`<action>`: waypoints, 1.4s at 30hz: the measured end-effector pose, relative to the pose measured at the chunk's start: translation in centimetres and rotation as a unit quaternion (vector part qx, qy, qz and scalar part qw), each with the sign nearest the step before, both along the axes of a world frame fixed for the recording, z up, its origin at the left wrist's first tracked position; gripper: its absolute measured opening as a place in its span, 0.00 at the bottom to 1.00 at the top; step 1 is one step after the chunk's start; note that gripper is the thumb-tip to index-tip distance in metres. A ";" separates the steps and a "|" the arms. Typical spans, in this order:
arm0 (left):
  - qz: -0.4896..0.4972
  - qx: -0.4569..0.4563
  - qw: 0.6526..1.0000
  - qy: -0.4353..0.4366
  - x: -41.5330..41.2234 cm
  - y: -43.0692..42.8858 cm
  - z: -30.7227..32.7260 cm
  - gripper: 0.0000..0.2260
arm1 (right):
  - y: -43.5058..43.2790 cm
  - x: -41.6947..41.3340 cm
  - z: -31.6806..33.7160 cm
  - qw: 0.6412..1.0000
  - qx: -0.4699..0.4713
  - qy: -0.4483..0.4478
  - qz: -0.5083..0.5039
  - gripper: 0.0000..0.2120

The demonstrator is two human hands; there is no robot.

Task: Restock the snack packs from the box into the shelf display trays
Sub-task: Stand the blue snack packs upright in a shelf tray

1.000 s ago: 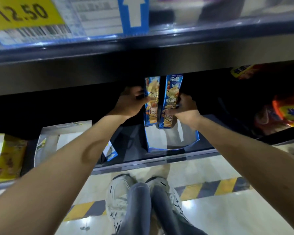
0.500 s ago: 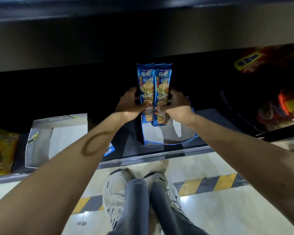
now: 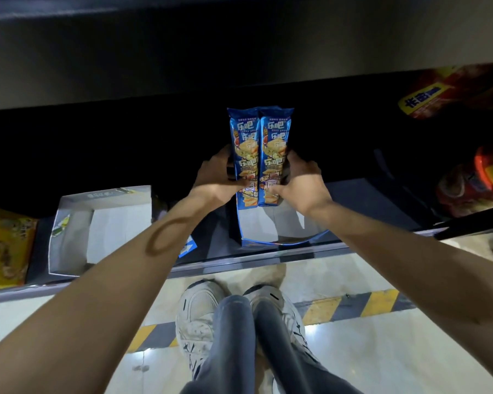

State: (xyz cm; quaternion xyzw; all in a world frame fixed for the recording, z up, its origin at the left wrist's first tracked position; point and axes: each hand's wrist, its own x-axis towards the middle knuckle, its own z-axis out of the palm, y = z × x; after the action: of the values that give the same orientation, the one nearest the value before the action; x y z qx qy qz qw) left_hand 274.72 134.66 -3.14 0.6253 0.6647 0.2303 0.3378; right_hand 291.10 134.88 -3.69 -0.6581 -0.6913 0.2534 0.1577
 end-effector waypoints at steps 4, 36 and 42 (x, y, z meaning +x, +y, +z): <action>-0.002 0.017 1.000 0.025 0.1 0.1 -0.5 0.29 | -0.2 -0.3 0.2 0.999 0.022 -0.030 -0.006 0.25; 0.022 -0.044 0.993 -0.111 -0.7 0.0 -1.5 0.28 | -0.4 -0.3 -0.5 0.999 0.034 -0.023 -0.006 0.24; 0.003 -0.061 0.992 -0.110 -0.2 0.3 -1.1 0.30 | -0.3 -0.3 -0.9 0.998 0.027 -0.048 -0.004 0.24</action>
State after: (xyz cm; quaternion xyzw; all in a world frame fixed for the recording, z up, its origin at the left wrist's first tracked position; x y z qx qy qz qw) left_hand 274.50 134.92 -4.22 0.5729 0.6381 0.2573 0.4455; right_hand 290.83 134.62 -4.61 -0.6677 -0.7022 0.2018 0.1429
